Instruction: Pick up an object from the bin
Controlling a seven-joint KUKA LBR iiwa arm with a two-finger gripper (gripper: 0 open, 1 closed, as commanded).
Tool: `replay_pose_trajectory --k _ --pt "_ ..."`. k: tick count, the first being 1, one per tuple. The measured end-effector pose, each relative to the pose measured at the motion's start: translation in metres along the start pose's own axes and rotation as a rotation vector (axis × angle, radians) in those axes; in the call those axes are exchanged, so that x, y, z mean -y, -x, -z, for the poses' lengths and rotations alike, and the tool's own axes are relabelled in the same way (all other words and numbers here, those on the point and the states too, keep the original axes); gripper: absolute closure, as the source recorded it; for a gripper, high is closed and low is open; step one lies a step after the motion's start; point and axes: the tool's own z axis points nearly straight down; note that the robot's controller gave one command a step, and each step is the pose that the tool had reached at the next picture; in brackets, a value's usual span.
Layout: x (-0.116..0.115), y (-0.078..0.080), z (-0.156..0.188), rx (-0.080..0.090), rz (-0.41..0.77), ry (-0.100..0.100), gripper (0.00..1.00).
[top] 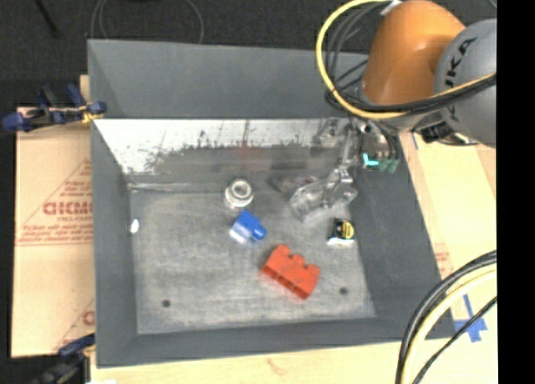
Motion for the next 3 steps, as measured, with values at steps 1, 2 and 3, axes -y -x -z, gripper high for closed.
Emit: replay_pose_trajectory --k 1,2,3 --pt "-0.002 0.01 -0.111 0.0 0.114 0.0 0.0" --pt "0.007 0.003 -0.119 0.006 -0.343 0.002 0.0" --pt "-0.004 0.005 -0.118 0.008 -0.333 0.017 1.0"
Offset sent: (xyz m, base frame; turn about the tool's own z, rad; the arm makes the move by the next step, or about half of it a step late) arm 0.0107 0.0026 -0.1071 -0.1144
